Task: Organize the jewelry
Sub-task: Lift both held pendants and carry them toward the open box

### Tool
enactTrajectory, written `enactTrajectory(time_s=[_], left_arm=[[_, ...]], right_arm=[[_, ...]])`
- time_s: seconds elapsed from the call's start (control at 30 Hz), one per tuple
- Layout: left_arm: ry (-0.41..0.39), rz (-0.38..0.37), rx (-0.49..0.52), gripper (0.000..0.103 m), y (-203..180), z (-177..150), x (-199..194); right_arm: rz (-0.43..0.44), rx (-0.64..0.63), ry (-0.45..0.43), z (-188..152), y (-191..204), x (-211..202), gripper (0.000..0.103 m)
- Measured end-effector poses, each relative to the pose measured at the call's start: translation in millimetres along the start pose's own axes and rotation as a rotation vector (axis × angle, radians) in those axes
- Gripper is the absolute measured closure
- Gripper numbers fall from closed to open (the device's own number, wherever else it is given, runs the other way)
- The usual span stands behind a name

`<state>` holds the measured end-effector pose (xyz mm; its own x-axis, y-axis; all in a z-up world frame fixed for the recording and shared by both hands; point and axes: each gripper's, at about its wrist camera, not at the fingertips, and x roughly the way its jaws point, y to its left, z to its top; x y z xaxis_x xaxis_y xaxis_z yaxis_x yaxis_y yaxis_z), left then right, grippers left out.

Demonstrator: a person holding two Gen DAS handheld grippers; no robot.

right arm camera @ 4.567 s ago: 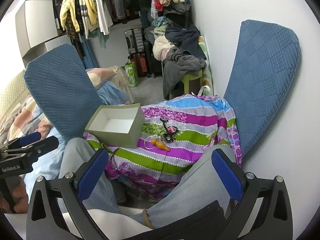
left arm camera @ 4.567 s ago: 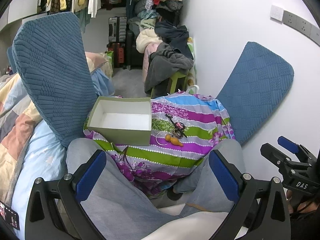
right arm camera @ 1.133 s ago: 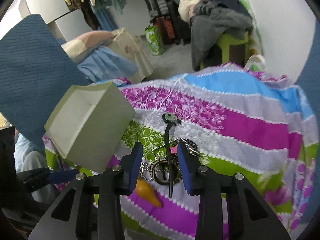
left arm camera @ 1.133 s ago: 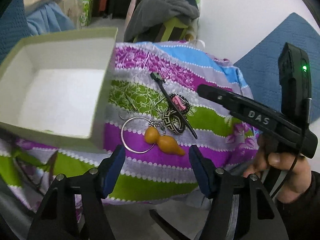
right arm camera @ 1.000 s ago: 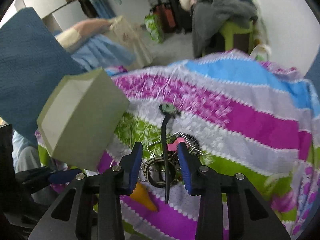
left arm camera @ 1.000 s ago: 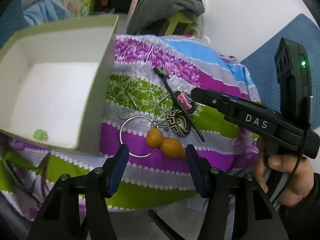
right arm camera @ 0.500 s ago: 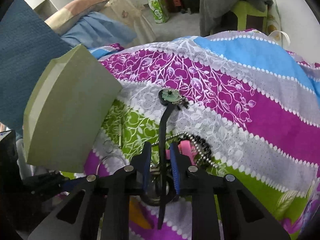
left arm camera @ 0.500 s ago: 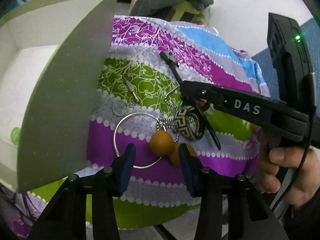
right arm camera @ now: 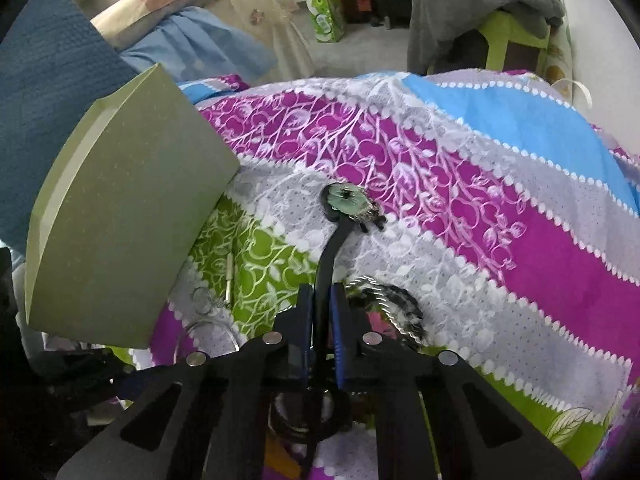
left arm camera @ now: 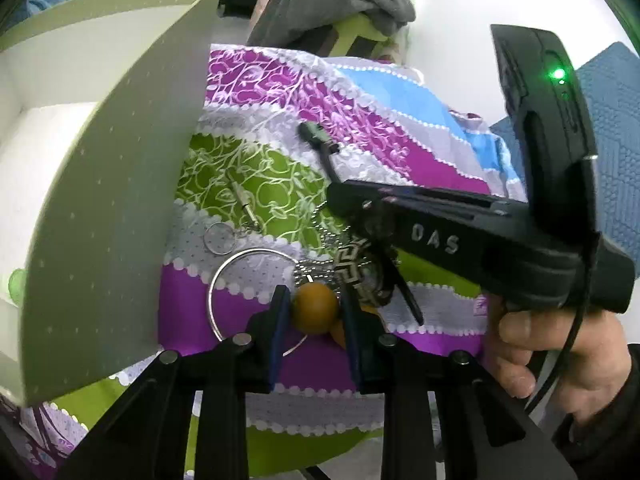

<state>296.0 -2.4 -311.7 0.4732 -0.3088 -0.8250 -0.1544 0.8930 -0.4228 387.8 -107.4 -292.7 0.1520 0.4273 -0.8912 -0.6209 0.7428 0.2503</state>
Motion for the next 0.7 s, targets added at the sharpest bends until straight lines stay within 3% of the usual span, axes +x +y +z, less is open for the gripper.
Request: enactTrajectory(time_s=[0.7], left_arm=[[-0.044,0.002,0.067,0.078,-9,0,-50]], right_arm=[[-0.070,0.140,-0.122,-29,4,-63,0.097]])
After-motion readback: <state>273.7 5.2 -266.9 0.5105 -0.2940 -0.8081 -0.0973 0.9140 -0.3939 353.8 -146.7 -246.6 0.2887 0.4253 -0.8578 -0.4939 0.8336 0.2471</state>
